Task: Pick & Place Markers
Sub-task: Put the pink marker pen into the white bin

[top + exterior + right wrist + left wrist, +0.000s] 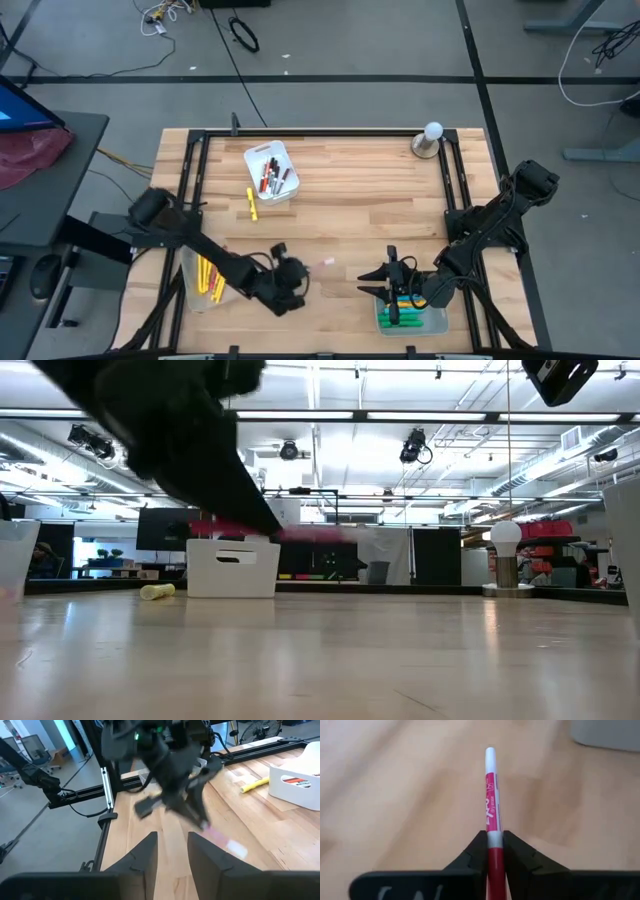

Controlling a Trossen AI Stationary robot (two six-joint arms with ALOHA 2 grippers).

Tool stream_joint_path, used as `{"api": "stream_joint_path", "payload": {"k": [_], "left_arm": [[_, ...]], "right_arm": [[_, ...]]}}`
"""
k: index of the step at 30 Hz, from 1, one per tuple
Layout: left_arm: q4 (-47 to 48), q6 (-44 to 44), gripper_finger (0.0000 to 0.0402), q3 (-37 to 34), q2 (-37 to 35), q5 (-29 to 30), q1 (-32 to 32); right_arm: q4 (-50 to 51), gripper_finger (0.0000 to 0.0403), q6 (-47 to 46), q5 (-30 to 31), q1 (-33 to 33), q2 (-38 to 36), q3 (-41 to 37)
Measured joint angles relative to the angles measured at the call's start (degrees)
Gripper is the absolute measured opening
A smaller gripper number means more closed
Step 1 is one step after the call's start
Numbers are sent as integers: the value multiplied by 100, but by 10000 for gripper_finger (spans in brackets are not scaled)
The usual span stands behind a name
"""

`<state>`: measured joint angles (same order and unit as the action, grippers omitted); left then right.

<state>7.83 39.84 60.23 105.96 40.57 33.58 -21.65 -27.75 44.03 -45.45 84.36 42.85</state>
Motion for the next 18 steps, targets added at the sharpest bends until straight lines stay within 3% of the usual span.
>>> {"api": "stream_joint_path", "payload": {"k": [7, 13, 18], "left_arm": [[1835, 950, 43, 4, -1393, 418, -152], [3193, 1360, 43, 6, -2360, 420, -980], [3435, 1199, 43, 8, -2636, -420, -2236]], "right_arm": [[17, 107, 15, 7, 2, 0, 0], [20, 107, 15, 9, 4, 0, 0], [26, 107, 37, 9, 31, 0, 0]]}}
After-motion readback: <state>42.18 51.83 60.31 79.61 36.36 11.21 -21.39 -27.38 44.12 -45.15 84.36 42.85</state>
